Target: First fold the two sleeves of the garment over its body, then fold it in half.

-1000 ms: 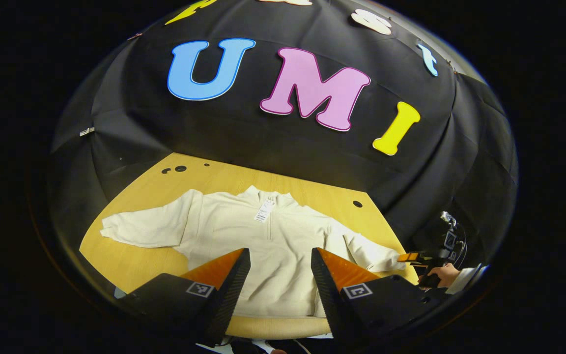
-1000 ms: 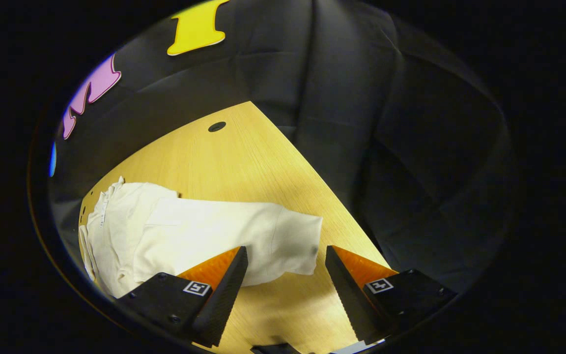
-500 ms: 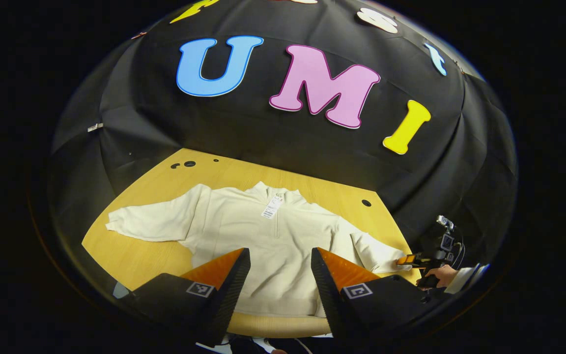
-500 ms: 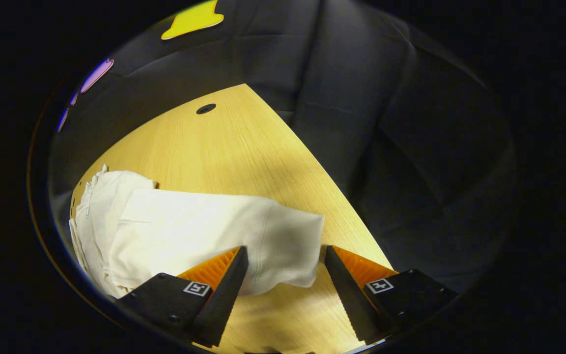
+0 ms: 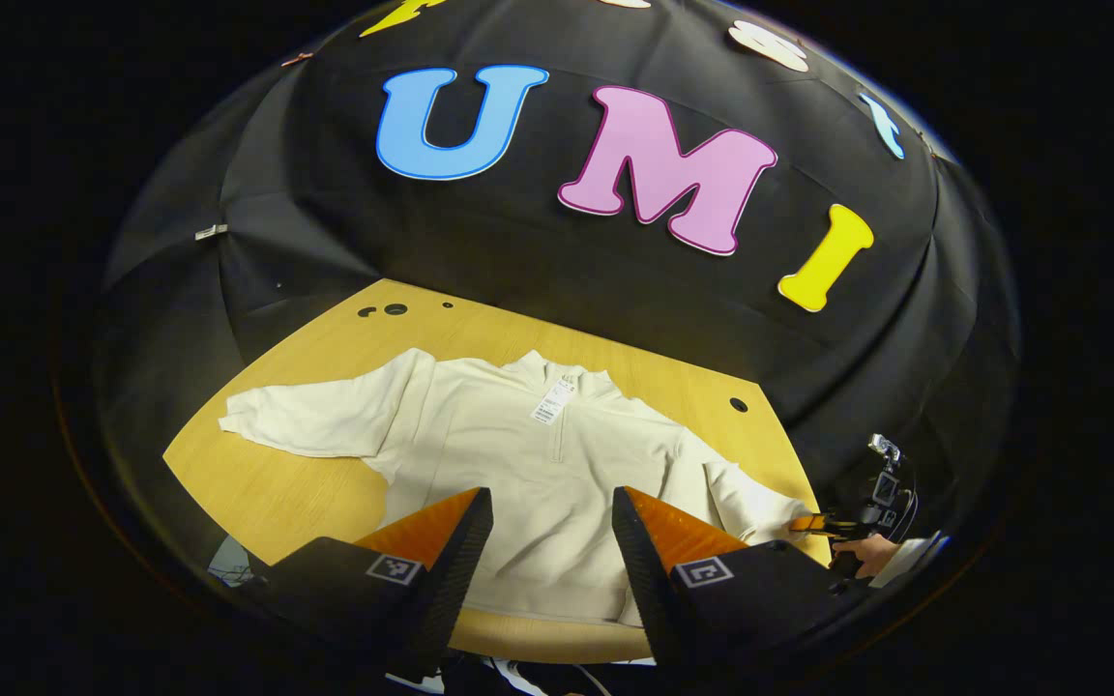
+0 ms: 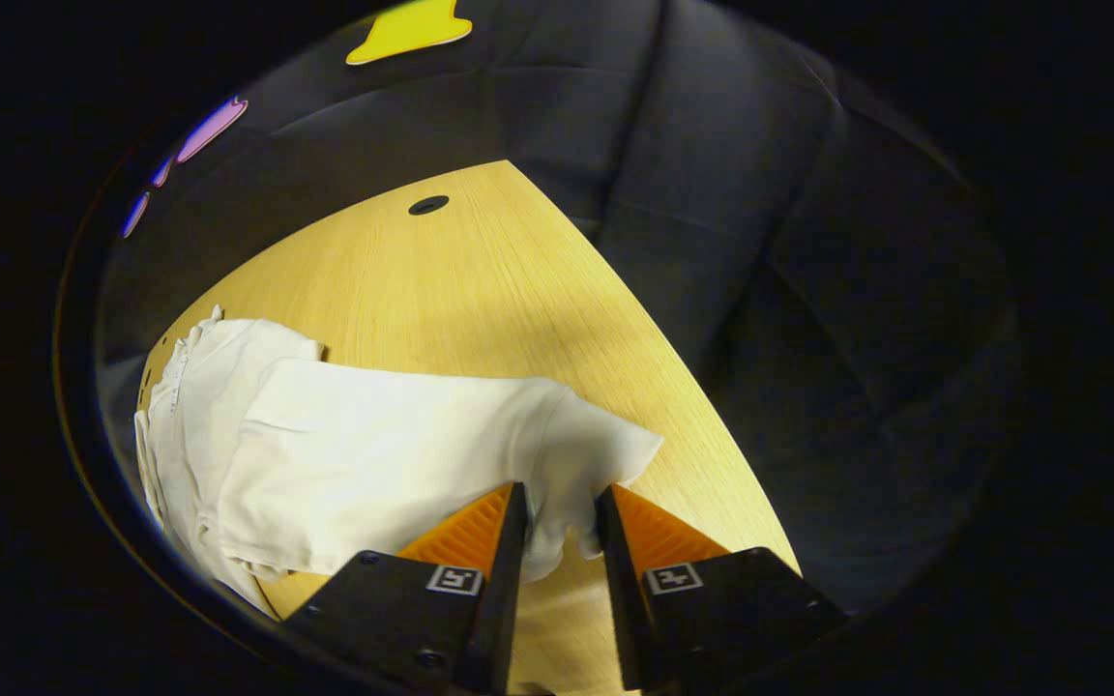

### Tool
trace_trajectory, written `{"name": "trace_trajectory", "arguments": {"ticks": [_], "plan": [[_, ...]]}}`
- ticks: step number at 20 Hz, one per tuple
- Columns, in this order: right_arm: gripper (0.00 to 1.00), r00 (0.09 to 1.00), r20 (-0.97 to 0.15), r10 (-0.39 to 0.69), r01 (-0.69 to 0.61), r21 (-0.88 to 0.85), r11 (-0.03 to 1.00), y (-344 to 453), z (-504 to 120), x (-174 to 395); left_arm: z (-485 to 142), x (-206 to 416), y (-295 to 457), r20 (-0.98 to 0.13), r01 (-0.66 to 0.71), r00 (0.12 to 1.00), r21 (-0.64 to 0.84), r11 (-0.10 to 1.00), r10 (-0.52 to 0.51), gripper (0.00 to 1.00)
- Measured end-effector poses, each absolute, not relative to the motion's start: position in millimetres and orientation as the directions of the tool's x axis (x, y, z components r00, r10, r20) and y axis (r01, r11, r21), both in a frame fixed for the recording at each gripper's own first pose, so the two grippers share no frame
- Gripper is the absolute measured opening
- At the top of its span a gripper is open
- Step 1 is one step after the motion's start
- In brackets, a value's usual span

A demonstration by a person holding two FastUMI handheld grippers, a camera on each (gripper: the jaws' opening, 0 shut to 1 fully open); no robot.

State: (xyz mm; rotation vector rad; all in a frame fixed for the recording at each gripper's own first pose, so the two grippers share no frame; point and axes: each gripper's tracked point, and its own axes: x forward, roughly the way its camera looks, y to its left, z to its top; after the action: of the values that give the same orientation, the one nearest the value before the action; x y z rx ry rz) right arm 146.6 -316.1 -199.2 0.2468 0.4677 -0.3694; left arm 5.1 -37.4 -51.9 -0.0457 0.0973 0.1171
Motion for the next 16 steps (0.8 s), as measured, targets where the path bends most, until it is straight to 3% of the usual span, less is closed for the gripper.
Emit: {"name": "trace_trajectory", "arguments": {"ticks": [2,5,8,16], "plan": [[0.28,0.835,-0.472,-0.282,0.391,0.149,0.908,-317.0,-198.7,147.6,-48.5,5.9,-35.6,-0.095,-0.126,0.988,-0.037,0.991,0.122,0.8],[0.25,0.849,-0.473,-0.236,0.368,0.208,0.906,-315.0,-195.7,146.6,-45.8,11.1,-30.5,-0.1,-0.134,0.986,-0.036,0.99,0.13,0.8],[0.15,0.864,-0.466,-0.191,0.336,0.251,0.908,-308.3,-194.3,141.8,-40.7,10.5,-17.4,-0.091,-0.152,0.985,-0.039,0.988,0.148,0.77],[0.15,0.899,-0.348,-0.267,0.361,0.242,0.901,-270.5,-151.5,91.3,-29.3,7.2,24.7,-0.093,-0.07,0.993,-0.004,0.998,0.069,0.77]]}}
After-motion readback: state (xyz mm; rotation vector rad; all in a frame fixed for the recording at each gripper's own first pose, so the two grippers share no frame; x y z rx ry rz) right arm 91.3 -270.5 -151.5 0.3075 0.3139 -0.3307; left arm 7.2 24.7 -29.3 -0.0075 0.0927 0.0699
